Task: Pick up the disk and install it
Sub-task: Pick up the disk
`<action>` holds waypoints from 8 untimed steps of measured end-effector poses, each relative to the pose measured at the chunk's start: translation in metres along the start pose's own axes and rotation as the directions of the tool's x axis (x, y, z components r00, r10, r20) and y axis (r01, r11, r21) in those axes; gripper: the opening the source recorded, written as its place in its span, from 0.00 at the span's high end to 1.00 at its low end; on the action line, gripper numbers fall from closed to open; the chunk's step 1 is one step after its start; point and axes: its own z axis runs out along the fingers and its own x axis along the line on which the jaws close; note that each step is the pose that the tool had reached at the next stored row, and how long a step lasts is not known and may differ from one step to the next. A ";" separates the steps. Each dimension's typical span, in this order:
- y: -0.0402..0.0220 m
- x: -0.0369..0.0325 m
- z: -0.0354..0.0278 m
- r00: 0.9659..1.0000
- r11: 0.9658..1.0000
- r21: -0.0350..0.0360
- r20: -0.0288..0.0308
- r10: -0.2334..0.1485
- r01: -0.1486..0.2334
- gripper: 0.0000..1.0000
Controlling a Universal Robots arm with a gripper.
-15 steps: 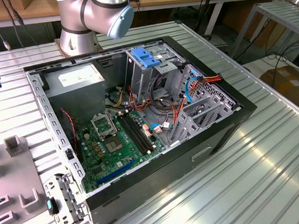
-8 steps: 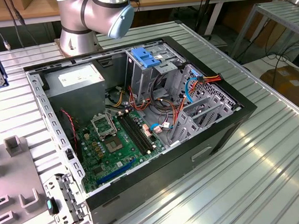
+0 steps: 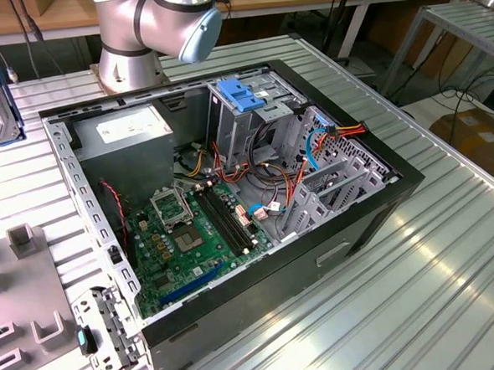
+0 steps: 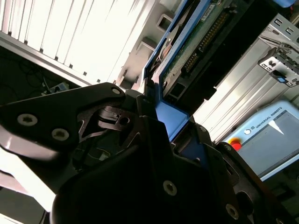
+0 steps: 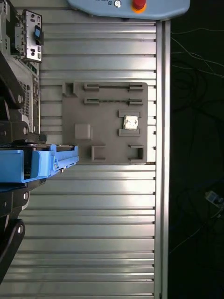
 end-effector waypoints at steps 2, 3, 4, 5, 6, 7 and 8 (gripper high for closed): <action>-0.0034 0.0004 0.0000 1.000 1.000 0.000 0.000 0.000 0.000 0.63; -0.0051 0.0005 0.0000 1.000 1.000 0.000 0.000 0.000 0.000 0.63; -0.0073 0.0009 0.0000 1.000 1.000 0.000 0.000 0.000 0.000 0.63; -0.0086 0.0014 -0.0001 1.000 1.000 0.000 0.000 0.000 0.000 0.63; -0.0122 0.0024 0.0000 1.000 1.000 0.000 0.000 0.000 0.000 0.63; -0.0136 0.0030 -0.0001 1.000 1.000 0.000 0.000 0.000 0.000 0.63; -0.0150 0.0032 -0.0001 1.000 1.000 0.000 0.000 0.000 0.000 0.63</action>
